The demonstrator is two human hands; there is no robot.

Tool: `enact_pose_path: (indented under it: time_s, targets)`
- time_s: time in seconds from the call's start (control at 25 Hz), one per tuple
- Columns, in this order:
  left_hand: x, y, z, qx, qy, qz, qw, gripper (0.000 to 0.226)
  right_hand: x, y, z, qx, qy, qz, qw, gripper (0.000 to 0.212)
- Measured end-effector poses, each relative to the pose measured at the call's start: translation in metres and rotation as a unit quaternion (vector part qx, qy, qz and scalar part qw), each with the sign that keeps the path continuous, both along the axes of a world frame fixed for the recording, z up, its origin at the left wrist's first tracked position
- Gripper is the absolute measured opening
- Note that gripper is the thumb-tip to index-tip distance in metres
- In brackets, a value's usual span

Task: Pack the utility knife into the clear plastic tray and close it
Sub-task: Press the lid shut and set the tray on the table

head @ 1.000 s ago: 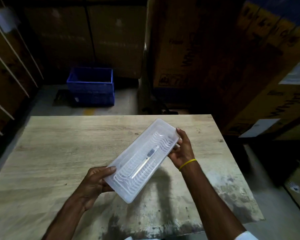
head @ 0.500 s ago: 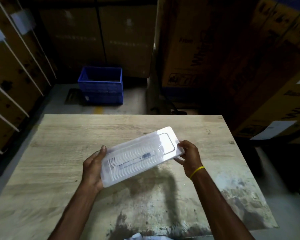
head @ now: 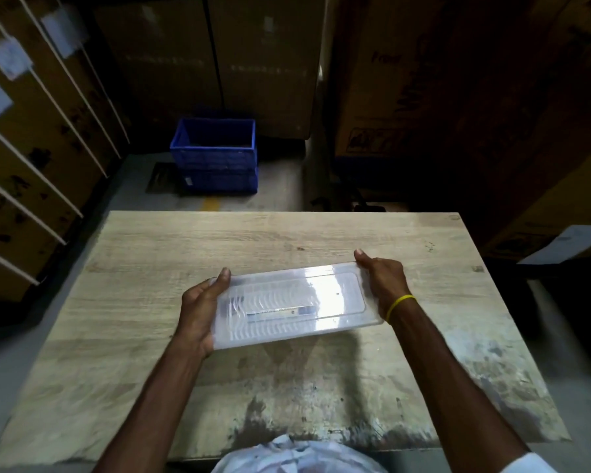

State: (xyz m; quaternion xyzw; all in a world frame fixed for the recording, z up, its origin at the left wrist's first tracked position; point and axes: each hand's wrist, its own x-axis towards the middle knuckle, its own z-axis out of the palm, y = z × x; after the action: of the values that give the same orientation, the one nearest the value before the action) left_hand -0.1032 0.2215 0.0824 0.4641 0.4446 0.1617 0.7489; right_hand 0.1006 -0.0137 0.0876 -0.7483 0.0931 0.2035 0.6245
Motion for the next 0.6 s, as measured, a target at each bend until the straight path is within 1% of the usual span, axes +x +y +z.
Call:
enact_pose_path:
  time_s: [0.08, 0.12, 0.2, 0.28, 0.36, 0.44, 0.48, 0.52, 0.6]
  targets:
    - [-0.001, -0.002, -0.012, 0.017, 0.017, 0.016, 1.000, 0.028, -0.002, -0.001, -0.011, -0.008, -0.006, -0.008, 1.000, 0.041]
    - [-0.002, -0.003, -0.022, 0.041, 0.039, 0.031, 0.998, 0.029, -0.005, -0.001, -0.019, -0.013, -0.010, -0.015, 1.000, 0.044]
    - [-0.003, -0.006, -0.046, 0.101, 0.100, 0.041, 0.989, 0.040, -0.016, -0.003, -0.041, -0.022, -0.002, -0.033, 0.999, 0.051]
    - [-0.004, -0.011, -0.061, 0.135, 0.145, 0.048, 0.979, 0.038, -0.026, -0.010, -0.065, -0.025, 0.026, -0.050, 0.998, 0.052]
    - [-0.002, -0.012, -0.070, 0.141, 0.168, 0.044, 0.975, 0.035, -0.031, -0.018, -0.084, -0.018, 0.049, -0.051, 0.997, 0.042]
    - [0.000, -0.014, -0.075, 0.145, 0.188, 0.035, 0.971, 0.039, -0.034, -0.025, -0.095, 0.000, 0.069, -0.053, 0.996, 0.015]
    - [0.001, -0.015, -0.078, 0.146, 0.194, 0.037, 0.969, 0.041, -0.036, -0.027, -0.096, 0.012, 0.079, -0.056, 0.995, 0.005]
    - [0.002, -0.015, -0.081, 0.146, 0.204, 0.041, 0.967, 0.043, -0.038, -0.028, -0.098, 0.015, 0.084, -0.058, 0.995, 0.003]
    - [0.006, -0.015, -0.085, 0.147, 0.222, 0.042, 0.963, 0.044, -0.042, -0.031, -0.100, 0.020, 0.086, -0.062, 0.994, 0.006]
